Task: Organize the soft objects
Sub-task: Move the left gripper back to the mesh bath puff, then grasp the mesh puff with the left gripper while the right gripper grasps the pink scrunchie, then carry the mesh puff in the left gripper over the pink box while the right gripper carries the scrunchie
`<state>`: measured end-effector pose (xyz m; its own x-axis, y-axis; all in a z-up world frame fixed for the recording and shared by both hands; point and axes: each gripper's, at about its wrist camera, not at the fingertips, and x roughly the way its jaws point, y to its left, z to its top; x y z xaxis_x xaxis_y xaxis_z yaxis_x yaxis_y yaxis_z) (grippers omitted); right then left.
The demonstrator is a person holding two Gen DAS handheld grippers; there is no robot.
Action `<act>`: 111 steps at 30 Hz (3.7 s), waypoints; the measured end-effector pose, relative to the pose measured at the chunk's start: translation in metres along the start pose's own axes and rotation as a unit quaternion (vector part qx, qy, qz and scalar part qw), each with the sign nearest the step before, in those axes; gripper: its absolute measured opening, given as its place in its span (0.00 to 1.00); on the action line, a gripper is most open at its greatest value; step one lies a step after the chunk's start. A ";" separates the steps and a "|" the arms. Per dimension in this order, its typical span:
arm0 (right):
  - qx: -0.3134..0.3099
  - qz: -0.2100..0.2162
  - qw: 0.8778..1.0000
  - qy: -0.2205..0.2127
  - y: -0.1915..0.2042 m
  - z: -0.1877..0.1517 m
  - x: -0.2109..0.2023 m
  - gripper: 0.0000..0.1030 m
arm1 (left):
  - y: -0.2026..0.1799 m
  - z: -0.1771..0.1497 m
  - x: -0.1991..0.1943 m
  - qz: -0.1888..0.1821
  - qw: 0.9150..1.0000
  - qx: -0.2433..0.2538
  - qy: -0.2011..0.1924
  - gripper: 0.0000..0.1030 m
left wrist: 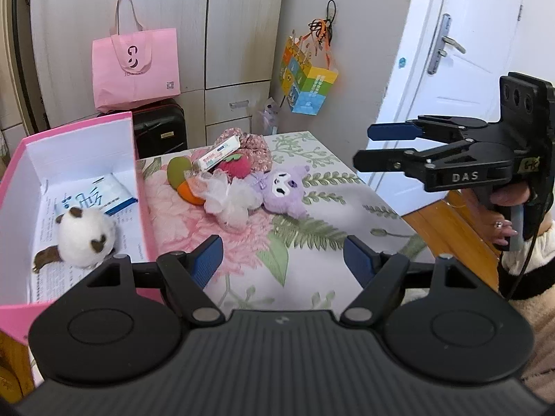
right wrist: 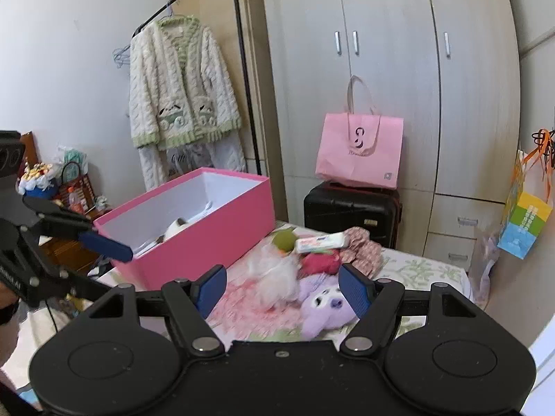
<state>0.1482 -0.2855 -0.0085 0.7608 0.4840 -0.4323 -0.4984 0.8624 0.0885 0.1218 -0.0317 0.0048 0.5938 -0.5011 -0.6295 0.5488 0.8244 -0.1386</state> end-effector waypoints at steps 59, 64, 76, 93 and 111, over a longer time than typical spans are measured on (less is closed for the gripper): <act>-0.081 0.056 0.990 0.098 -0.086 -0.026 0.186 0.15 | 0.041 -0.001 0.173 0.108 0.983 -0.132 -0.063 0.40; -0.088 0.015 0.992 0.084 -0.076 -0.028 0.168 0.15 | 0.038 -0.004 0.166 0.103 0.983 -0.134 -0.069 0.40; -0.076 -0.057 0.994 0.058 -0.064 -0.021 0.131 0.15 | 0.028 -0.013 0.137 0.092 0.982 -0.137 -0.095 0.39; -0.040 -0.114 0.992 0.039 -0.039 -0.026 0.072 0.15 | 0.011 -0.032 0.093 0.051 0.985 -0.136 -0.088 0.39; -0.045 -0.063 0.996 0.049 0.033 -0.058 0.018 0.15 | 0.019 -0.072 0.047 -0.002 0.989 -0.136 -0.061 0.39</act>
<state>0.1218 -0.2572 -0.0652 0.7775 0.3528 -0.5206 -0.4406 0.8963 -0.0507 0.1176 -0.0206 -0.0823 0.6680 -0.5184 -0.5339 0.3821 0.8546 -0.3517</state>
